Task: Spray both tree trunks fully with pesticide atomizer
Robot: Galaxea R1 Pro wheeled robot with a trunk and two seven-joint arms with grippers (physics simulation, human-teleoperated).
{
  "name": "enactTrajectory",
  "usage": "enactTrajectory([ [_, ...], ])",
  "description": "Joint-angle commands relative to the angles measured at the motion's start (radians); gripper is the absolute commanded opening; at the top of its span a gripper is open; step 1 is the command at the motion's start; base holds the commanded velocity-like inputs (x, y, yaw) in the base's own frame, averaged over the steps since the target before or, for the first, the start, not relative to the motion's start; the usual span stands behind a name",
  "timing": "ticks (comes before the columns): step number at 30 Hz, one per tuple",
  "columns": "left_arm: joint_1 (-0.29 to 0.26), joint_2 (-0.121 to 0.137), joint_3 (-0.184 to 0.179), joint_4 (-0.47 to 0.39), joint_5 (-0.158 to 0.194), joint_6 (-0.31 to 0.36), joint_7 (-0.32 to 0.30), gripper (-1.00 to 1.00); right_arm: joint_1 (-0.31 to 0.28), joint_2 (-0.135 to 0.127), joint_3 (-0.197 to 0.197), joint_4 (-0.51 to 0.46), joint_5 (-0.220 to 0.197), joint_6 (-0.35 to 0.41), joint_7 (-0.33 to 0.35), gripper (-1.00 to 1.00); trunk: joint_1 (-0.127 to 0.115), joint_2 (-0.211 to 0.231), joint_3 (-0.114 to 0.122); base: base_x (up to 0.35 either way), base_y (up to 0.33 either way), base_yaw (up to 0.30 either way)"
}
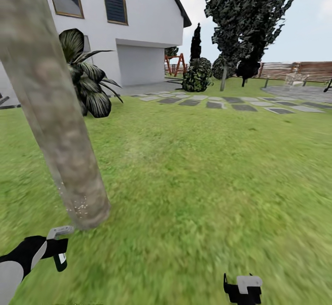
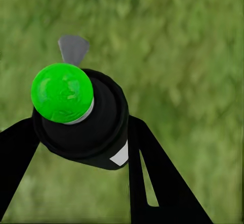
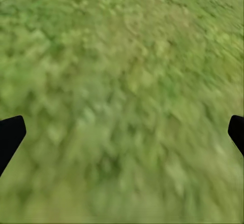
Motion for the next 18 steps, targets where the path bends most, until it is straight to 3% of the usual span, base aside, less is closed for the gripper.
enactTrajectory([
  [1, -0.001, -0.001, 0.008, -0.002, -0.011, 0.006, -0.007, -1.00, -0.001, 0.000, -0.005, 0.001, 0.011, -0.002, -0.006, 1.00, 0.000, 0.000, -0.001, 0.092, -0.269, 0.278],
  [7, -0.001, -0.001, 0.008, -0.002, -0.011, 0.006, -0.008, -1.00, -0.001, 0.000, -0.005, 0.001, 0.011, -0.002, -0.007, 1.00, 0.000, 0.000, -0.001, 0.127, -0.261, 0.257],
  [18, -0.001, -0.004, 0.008, -0.006, -0.009, 0.005, -0.008, -1.00, -0.001, 0.000, -0.006, -0.001, 0.009, -0.002, -0.007, 1.00, 0.000, 0.000, -0.001, 0.220, -0.215, 0.027],
])
